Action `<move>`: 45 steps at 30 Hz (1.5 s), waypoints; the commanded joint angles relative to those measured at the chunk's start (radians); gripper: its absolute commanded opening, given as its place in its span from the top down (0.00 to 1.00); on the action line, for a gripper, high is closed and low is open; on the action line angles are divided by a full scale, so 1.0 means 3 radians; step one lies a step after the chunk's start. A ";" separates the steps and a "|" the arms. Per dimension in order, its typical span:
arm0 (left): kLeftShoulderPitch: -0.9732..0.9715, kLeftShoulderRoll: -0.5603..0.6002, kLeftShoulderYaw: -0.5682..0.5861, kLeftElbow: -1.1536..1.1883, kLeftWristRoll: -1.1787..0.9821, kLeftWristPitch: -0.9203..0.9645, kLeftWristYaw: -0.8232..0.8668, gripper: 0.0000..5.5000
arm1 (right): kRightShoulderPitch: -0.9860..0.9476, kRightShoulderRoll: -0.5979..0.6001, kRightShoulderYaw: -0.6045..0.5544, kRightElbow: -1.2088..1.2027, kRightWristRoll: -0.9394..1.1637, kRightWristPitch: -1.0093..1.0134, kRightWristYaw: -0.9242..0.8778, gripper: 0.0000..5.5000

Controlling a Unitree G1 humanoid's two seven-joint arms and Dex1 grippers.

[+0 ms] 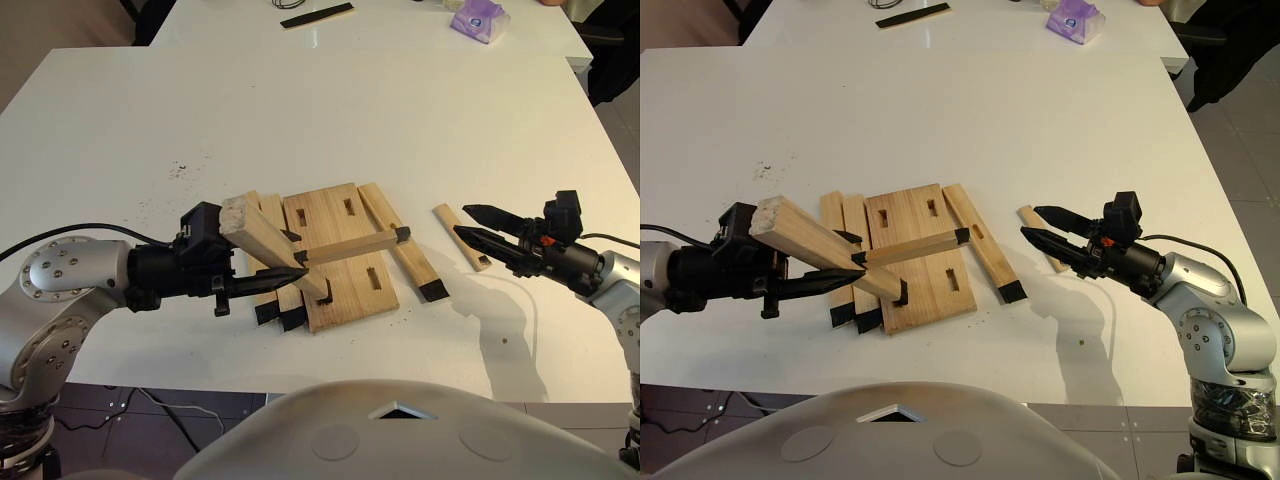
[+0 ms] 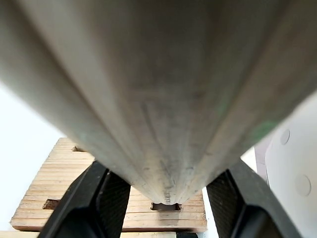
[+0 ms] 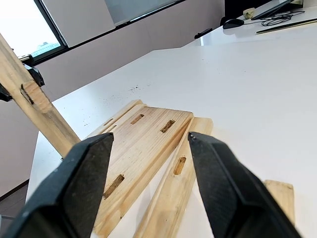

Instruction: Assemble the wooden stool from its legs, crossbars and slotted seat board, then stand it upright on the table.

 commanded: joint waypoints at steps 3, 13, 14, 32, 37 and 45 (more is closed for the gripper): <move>0.0183 0.0129 -0.0048 0.0041 0.0300 -0.0143 -0.0160 0.63 | 0.0025 0.0013 0.0049 -0.0038 -0.0092 -0.0075 -0.0012 0.50; 0.0143 0.0255 0.0032 0.0120 0.0291 -0.0167 -0.0228 0.63 | 0.0080 0.0034 0.0106 -0.0040 -0.0197 -0.0169 -0.0019 0.50; 0.0130 0.0274 0.0038 0.0118 0.0266 -0.0150 -0.0232 0.63 | 0.0089 0.0039 0.0106 -0.0046 -0.0207 -0.0177 -0.0024 0.50; 0.0279 0.0118 -0.0863 0.0551 0.1609 -0.1174 -0.0123 0.63 | 0.0076 0.0069 0.0227 -0.0047 -0.0327 -0.0263 -0.0029 0.50; 0.0076 0.0009 -0.1254 0.0858 0.1703 -0.1407 -0.0204 0.63 | 0.0016 0.0048 0.0301 -0.0040 -0.0330 -0.0239 -0.0012 0.50; -0.0636 -0.0074 -0.1568 0.1457 0.1697 -0.1199 -0.0164 0.63 | -0.0162 0.0061 0.0411 0.0127 -0.0408 -0.0278 0.0066 0.50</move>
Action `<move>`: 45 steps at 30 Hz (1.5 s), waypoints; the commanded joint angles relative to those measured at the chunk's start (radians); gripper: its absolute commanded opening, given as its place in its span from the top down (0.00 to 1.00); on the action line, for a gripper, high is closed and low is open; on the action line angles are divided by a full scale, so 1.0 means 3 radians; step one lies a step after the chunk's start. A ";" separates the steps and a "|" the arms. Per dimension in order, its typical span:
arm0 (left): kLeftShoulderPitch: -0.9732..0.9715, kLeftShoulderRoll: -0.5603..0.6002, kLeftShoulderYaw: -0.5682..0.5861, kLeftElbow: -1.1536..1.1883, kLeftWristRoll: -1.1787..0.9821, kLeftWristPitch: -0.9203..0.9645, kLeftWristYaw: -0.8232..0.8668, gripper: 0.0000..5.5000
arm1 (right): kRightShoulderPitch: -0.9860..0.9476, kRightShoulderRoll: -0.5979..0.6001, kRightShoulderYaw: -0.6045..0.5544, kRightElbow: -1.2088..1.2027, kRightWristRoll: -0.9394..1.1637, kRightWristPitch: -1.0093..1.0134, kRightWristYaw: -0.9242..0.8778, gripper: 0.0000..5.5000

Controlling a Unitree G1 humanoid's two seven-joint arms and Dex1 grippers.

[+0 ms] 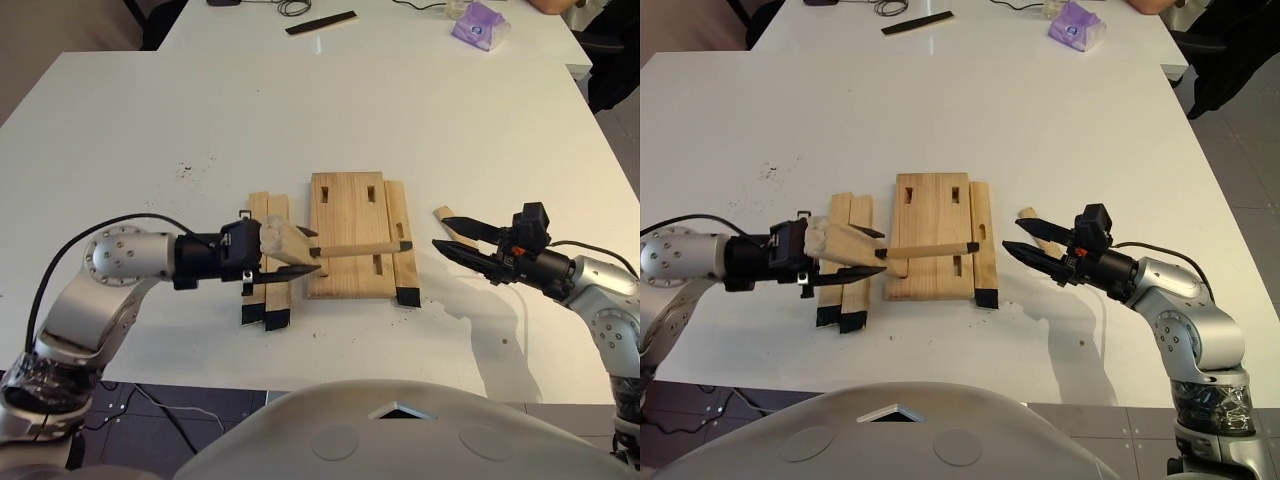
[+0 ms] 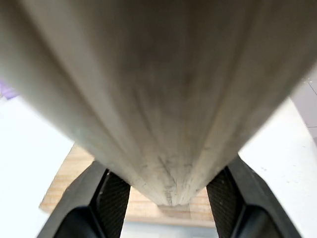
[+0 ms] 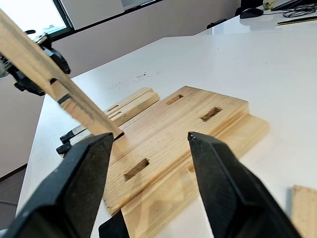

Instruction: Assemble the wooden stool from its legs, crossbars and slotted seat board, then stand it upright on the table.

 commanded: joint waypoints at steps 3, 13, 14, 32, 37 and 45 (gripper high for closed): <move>-0.0051 0.0054 -0.0429 0.0585 0.0781 0.0027 0.0134 0.54 | -0.0072 -0.0010 0.0064 0.0039 -0.0097 -0.0051 0.0031 0.50; 0.0405 0.0174 0.0409 0.0059 0.0489 0.0525 0.0324 0.39 | 0.0157 0.0011 -0.0015 -0.0035 -0.0110 -0.0149 -0.0005 0.50; 0.0455 0.0152 0.0523 -0.0013 0.0509 0.0580 0.0428 0.39 | 0.0203 0.0018 -0.0037 -0.0056 -0.0108 -0.0161 -0.0023 0.50; 0.1277 -0.0241 0.0924 -0.1068 0.0419 0.2280 0.1727 0.39 | 0.0684 0.0304 -0.0024 -0.0403 -0.0269 -0.0289 -0.0522 0.50; 0.1899 -0.0289 0.0719 -0.0964 0.0568 0.2199 0.1710 0.39 | 0.0674 0.0291 -0.0002 -0.0393 -0.0278 -0.0293 -0.0499 0.50; 0.1794 -0.0092 0.0751 -0.0283 0.0774 0.1791 0.1558 0.39 | 0.0719 0.0318 -0.0012 -0.0420 -0.0283 -0.0320 -0.0529 0.50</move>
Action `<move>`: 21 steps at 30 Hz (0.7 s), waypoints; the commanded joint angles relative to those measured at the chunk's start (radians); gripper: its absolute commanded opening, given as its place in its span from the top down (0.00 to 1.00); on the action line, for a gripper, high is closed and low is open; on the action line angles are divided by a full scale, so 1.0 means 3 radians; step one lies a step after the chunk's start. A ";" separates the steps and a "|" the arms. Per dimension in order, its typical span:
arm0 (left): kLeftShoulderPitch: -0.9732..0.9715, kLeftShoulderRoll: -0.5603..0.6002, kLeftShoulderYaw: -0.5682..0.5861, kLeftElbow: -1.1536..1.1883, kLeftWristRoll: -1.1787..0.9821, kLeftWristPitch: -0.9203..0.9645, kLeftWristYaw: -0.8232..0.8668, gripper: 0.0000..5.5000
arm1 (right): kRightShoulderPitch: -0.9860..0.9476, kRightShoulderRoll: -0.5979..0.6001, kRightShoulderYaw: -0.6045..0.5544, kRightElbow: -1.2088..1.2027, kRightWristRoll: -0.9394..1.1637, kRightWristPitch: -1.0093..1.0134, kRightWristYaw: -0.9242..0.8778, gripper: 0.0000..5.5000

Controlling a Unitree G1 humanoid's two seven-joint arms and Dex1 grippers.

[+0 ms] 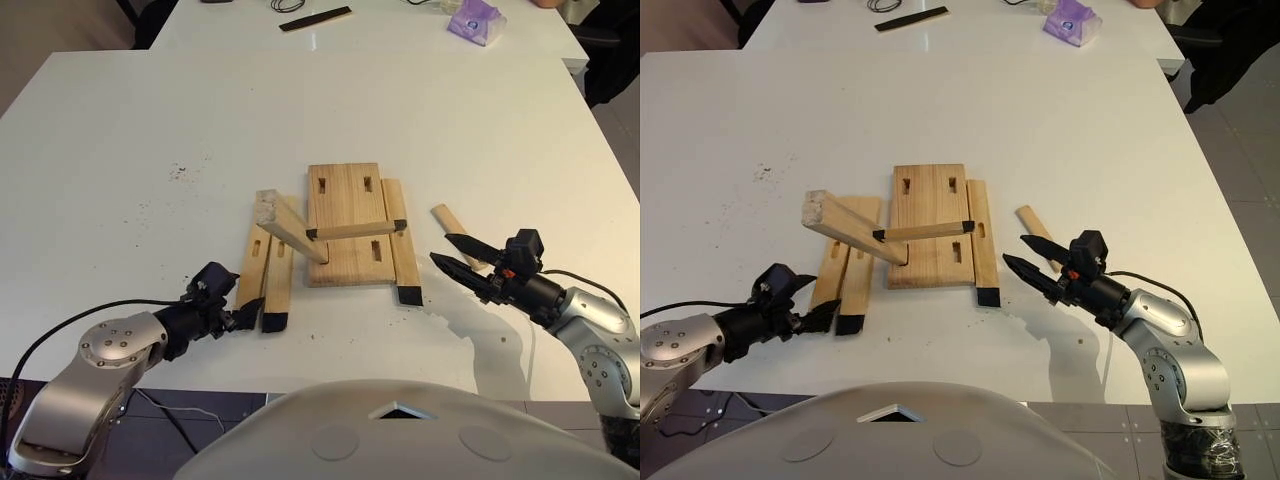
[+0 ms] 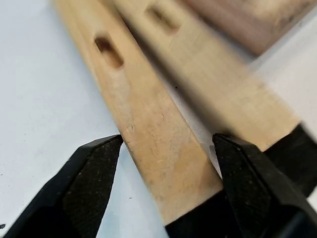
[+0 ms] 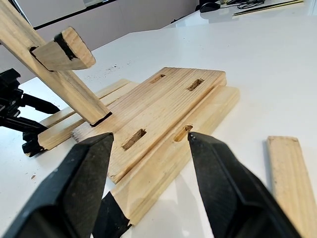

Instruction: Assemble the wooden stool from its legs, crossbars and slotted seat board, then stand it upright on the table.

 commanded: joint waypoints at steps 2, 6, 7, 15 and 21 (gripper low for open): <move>-0.0235 0.0224 0.0002 0.0582 0.0188 -0.0042 -0.0161 0.39 | 0.0030 0.0025 0.0003 -0.0056 -0.0005 -0.0024 -0.0048 0.50; -0.0434 0.0210 -0.0029 0.0810 0.0125 -0.0044 -0.0273 0.39 | 0.0023 0.0034 0.0038 -0.0042 -0.0030 -0.0041 -0.0064 0.50; -0.0438 0.0197 -0.0038 0.0851 0.0130 -0.0085 -0.0293 0.42 | 0.0016 0.0032 0.0044 -0.0035 -0.0035 -0.0043 -0.0063 0.50; -0.0777 0.0073 0.0137 0.1044 -0.0147 0.0088 -0.0393 0.63 | -0.0068 -0.0055 -0.0180 -0.0005 0.0079 0.0001 -0.0057 0.50; -0.1739 -0.0227 0.0612 0.1365 -0.0531 0.0149 -0.0185 0.63 | -0.0344 -0.0039 -0.0626 0.0070 0.0552 0.0133 -0.0154 0.50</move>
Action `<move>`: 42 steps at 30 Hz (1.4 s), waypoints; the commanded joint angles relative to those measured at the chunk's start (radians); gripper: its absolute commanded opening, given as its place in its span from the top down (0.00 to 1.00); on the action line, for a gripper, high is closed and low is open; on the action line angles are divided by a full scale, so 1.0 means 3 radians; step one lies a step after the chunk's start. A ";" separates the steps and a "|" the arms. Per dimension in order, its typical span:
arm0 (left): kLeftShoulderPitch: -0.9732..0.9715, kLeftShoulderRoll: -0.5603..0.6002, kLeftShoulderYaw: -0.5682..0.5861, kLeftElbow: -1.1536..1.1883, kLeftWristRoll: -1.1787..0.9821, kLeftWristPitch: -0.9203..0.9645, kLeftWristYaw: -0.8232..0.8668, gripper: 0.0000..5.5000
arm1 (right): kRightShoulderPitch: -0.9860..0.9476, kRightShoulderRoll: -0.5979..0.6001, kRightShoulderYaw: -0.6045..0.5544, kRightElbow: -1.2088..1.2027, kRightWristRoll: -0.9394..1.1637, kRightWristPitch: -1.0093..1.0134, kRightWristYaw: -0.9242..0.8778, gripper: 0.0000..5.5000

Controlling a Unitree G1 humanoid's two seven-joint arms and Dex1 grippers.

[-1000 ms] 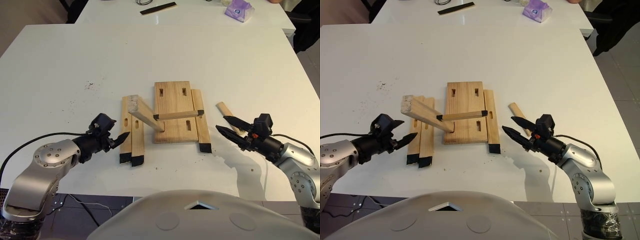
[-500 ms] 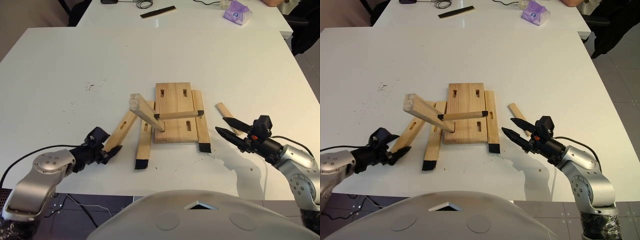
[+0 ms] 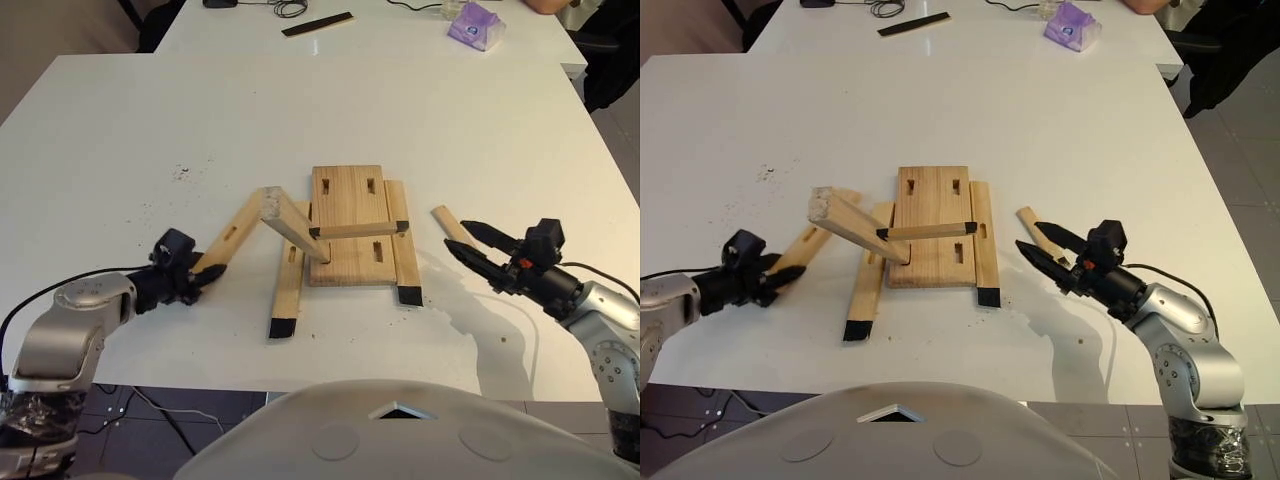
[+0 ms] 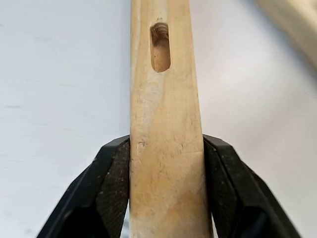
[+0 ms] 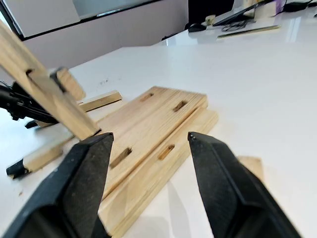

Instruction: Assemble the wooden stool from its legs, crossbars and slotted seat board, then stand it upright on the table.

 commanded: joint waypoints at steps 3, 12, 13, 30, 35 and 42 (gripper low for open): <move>-0.0908 -0.0410 0.0671 -0.0281 -0.0967 -0.0078 -0.0028 0.63 | -0.0464 -0.0037 -0.0504 0.0039 0.0743 0.0276 -0.0199 0.50; -0.1836 -0.0109 0.0862 -0.1279 -0.3506 0.0200 0.0118 0.63 | -0.1439 -0.0422 -0.0353 -0.0677 0.2298 0.0807 -0.0401 0.50; -0.1847 -0.0091 0.0781 -0.1338 -0.3591 0.0209 0.0099 0.63 | -0.1529 -0.0483 -0.0283 -0.0725 0.2323 0.0850 -0.0344 0.46; -0.1533 0.0132 0.0280 -0.1613 -0.3247 0.0099 -0.0413 0.63 | -0.2621 -0.0578 0.0363 -0.0391 0.2581 0.1227 -0.0102 0.34; -0.1488 0.0153 0.0214 -0.1611 -0.3057 0.0031 -0.0492 0.63 | -0.2780 -0.0488 0.0518 -0.0403 0.2545 0.1270 -0.0146 0.34; -0.1449 0.0166 0.0160 -0.1606 -0.2951 -0.0012 -0.0546 0.63 | -0.2900 -0.0360 0.0669 -0.0411 0.2389 0.1260 -0.0258 0.34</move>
